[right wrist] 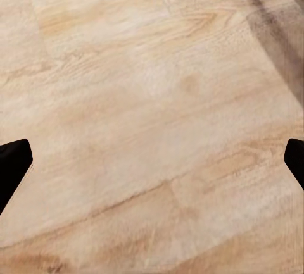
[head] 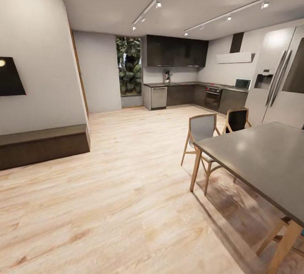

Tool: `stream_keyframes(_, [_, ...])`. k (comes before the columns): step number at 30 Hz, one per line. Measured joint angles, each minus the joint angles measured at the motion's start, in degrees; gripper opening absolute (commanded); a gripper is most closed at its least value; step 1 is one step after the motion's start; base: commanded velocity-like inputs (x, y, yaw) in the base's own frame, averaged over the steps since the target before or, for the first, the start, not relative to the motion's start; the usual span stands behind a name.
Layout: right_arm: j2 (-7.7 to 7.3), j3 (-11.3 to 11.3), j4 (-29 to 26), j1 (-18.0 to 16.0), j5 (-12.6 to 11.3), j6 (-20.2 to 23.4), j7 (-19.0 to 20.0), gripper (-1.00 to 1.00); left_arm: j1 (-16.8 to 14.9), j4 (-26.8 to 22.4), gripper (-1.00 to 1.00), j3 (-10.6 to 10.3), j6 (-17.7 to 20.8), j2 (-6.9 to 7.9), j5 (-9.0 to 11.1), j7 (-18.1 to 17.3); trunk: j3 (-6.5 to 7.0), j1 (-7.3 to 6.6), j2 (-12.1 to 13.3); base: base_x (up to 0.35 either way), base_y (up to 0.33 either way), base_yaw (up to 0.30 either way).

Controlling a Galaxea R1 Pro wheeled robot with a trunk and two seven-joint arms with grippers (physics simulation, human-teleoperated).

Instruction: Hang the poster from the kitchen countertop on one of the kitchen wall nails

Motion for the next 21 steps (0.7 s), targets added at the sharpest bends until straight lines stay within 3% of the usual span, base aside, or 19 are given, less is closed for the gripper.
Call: stream_keyframes(21, [0.00, 0.04, 0.00, 0.04, 0.00, 0.00, -0.03, 1.00, 0.00, 0.02, 1.00, 0.00, 0.00, 0.00, 0.01, -0.07, 0.00, 0.00, 0.00, 0.322, 0.118, 0.000])
